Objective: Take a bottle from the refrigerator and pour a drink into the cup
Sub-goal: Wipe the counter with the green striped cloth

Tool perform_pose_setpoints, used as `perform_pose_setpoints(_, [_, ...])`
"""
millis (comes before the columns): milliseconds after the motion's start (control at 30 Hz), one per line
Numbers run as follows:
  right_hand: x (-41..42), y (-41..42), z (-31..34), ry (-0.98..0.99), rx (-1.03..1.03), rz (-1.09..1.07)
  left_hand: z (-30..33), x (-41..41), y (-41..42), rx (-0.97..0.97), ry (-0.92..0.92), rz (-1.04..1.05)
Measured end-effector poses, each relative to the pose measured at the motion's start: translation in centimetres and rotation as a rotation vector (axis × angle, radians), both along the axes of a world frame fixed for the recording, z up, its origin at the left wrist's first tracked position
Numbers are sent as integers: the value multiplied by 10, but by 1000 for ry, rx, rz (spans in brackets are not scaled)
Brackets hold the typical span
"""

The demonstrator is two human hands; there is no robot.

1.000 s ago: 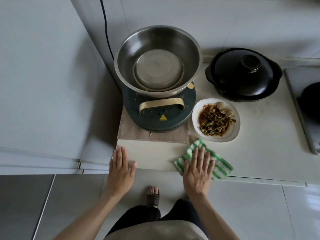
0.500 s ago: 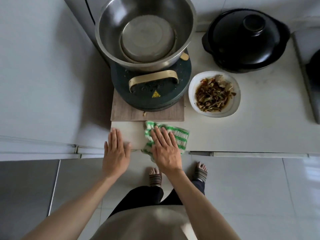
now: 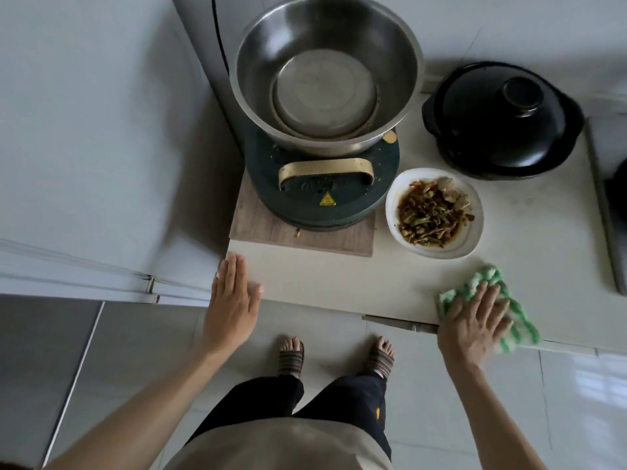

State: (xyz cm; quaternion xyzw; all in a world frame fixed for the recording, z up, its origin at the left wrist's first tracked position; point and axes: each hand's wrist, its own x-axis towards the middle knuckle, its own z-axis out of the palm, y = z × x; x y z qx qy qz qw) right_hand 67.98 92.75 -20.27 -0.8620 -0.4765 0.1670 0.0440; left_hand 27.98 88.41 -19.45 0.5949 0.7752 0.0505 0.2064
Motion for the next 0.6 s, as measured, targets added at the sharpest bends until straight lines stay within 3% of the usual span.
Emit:
perform_pose_setpoints(167, [-147, -27, -18, 64, 91, 543, 5, -14, 5, 189, -238, 140])
perform_pose_setpoints(300, [-249, -22, -21, 119, 98, 840, 13, -28, 14, 279, -346, 290])
perform_pose_setpoints(367, [-288, -15, -17, 133, 77, 870, 15, -38, 15, 310, -345, 344])
perform_pose_setpoints(467, [-311, -11, -16, 112, 64, 899, 13, -47, 11, 302, -315, 330])
perform_pose_setpoints(600, [-302, -3, -13, 106, 57, 1169, 7, -44, -3, 303, -265, 226])
